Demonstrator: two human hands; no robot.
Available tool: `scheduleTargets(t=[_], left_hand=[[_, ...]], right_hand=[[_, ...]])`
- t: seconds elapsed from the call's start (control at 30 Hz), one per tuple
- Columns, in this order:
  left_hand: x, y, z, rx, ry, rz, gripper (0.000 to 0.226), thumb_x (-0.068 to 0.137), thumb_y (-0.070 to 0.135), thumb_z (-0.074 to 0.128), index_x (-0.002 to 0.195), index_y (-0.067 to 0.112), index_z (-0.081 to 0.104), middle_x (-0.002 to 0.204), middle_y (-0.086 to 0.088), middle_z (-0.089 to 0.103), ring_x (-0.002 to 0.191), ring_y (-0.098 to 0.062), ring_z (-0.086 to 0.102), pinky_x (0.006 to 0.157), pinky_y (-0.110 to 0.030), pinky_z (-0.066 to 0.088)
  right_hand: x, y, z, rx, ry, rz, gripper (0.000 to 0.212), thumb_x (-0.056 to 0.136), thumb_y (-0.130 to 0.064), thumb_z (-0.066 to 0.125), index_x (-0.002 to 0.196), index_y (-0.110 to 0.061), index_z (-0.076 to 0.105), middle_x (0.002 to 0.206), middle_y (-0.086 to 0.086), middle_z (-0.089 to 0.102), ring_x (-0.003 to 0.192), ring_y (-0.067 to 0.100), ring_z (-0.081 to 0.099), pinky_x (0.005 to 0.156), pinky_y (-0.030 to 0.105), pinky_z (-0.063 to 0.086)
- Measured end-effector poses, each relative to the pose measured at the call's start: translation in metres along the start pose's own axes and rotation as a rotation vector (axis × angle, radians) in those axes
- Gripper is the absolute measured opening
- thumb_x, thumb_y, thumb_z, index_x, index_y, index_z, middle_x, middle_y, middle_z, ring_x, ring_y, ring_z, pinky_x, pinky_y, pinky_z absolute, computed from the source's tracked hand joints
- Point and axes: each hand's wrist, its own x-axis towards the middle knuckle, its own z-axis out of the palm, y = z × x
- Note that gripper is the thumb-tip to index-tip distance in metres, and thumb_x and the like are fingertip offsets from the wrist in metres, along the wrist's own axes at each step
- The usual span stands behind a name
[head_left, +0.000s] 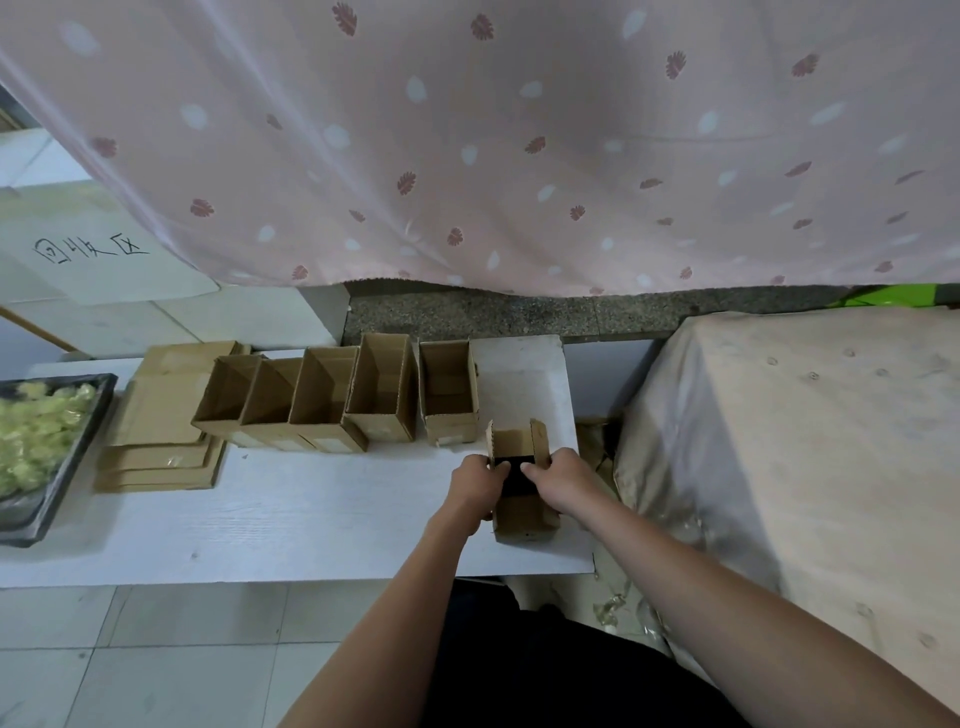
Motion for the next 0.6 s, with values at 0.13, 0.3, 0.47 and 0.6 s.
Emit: scheduleTargets(t=[0.13,0.3,0.47,0.6], left_hand=[[0.001,-0.005,-0.003,-0.040,0.016,-0.019,0.035,0.108,0.028,0.038,0.123,0.002,0.057,0.114,-0.017,0.064,0.102,-0.034,0.063,0.090,-0.051,0.057],[0.001,-0.014,-0.007,-0.105,0.029,-0.079,0.040,0.108,0.035,0.038,0.131,0.004,0.048,0.111,-0.009,0.056,0.104,-0.030,0.056,0.095,-0.048,0.053],[0.001,-0.014,-0.014,-0.219,-0.021,-0.167,0.048,0.107,0.037,0.040,0.142,0.004,0.040,0.135,-0.017,0.051,0.122,-0.038,0.053,0.103,-0.053,0.049],[0.000,-0.018,-0.011,-0.225,-0.008,-0.114,0.047,0.107,0.032,0.043,0.146,0.007,0.038,0.130,-0.014,0.053,0.123,-0.038,0.053,0.102,-0.055,0.049]], right_hand=[[0.005,0.007,-0.004,0.029,-0.030,0.017,0.031,0.106,-0.032,0.041,0.081,-0.013,0.045,0.069,0.001,0.043,0.058,0.015,0.043,0.048,0.027,0.027],[0.010,0.022,-0.010,0.207,-0.014,0.116,0.021,0.106,-0.027,0.037,0.102,-0.015,0.053,0.092,0.007,0.059,0.076,0.015,0.057,0.054,0.026,0.041],[0.012,0.022,-0.016,0.239,-0.033,0.175,0.052,0.105,-0.032,0.042,0.147,-0.001,0.038,0.115,0.010,0.057,0.090,0.015,0.055,0.062,0.027,0.040],[0.014,0.027,-0.010,0.163,-0.015,0.088,0.047,0.104,-0.032,0.047,0.140,-0.003,0.046,0.103,0.001,0.056,0.080,0.013,0.054,0.060,0.023,0.042]])
